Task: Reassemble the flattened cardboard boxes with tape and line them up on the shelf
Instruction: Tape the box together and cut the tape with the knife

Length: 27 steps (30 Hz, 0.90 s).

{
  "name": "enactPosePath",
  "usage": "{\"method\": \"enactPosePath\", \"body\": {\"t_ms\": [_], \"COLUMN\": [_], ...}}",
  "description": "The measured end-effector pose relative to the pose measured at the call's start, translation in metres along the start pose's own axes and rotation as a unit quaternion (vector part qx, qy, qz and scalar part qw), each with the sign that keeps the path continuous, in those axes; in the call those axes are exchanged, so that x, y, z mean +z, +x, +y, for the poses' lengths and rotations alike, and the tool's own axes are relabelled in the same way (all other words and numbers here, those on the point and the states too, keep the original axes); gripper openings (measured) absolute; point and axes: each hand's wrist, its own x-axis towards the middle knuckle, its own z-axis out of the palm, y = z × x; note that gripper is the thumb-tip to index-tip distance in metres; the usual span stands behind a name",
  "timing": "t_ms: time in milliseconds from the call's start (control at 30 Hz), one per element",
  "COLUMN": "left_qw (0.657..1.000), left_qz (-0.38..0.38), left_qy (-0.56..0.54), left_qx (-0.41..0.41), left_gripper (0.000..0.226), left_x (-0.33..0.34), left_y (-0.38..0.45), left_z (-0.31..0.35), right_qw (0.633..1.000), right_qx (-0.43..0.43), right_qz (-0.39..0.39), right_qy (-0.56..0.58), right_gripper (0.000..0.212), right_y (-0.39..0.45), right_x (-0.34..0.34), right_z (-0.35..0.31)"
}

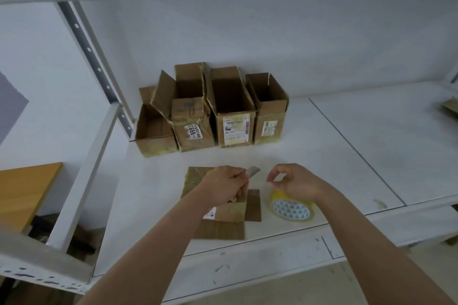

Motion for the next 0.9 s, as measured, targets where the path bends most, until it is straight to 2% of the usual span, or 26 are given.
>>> {"method": "enactPosePath", "body": {"t_ms": [67,167,267,367,467,567,900], "left_qw": [0.997,0.974,0.945,0.92,0.911,0.917,0.917], "left_qz": [-0.034,-0.069,-0.09,-0.091,-0.077,-0.066,-0.045], "left_qy": [0.076,0.215,0.313,0.377,0.401,0.392,0.394], "left_qx": [0.005,0.008,-0.024,-0.059,-0.059,-0.041,-0.028], "left_gripper": [0.042,0.039,0.041,0.033,0.032,0.037,0.041], "left_x": [-0.004,-0.004,0.001,0.012,0.019,0.019,0.02], "left_y": [0.0,0.002,0.01,0.016,0.017,0.012,0.005], "left_z": [0.009,0.027,0.038,0.045,0.047,0.043,0.04], "right_qw": [1.0,0.999,0.996,0.992,0.99,0.989,0.981], "right_qx": [0.005,0.015,0.017,0.013,0.02,0.038,0.026], "right_qz": [0.015,0.044,0.083,0.122,0.142,0.138,0.177], "right_qy": [0.008,0.019,0.013,-0.006,-0.01,0.034,0.073], "right_gripper": [0.007,0.012,0.016,0.019,0.021,0.021,0.026], "right_y": [-0.002,-0.003,-0.005,-0.007,-0.009,-0.01,-0.017], "right_x": [0.001,0.006,0.01,0.014,0.014,0.018,0.025], "right_z": [0.002,0.003,0.004,0.001,0.0,0.003,0.005]}}
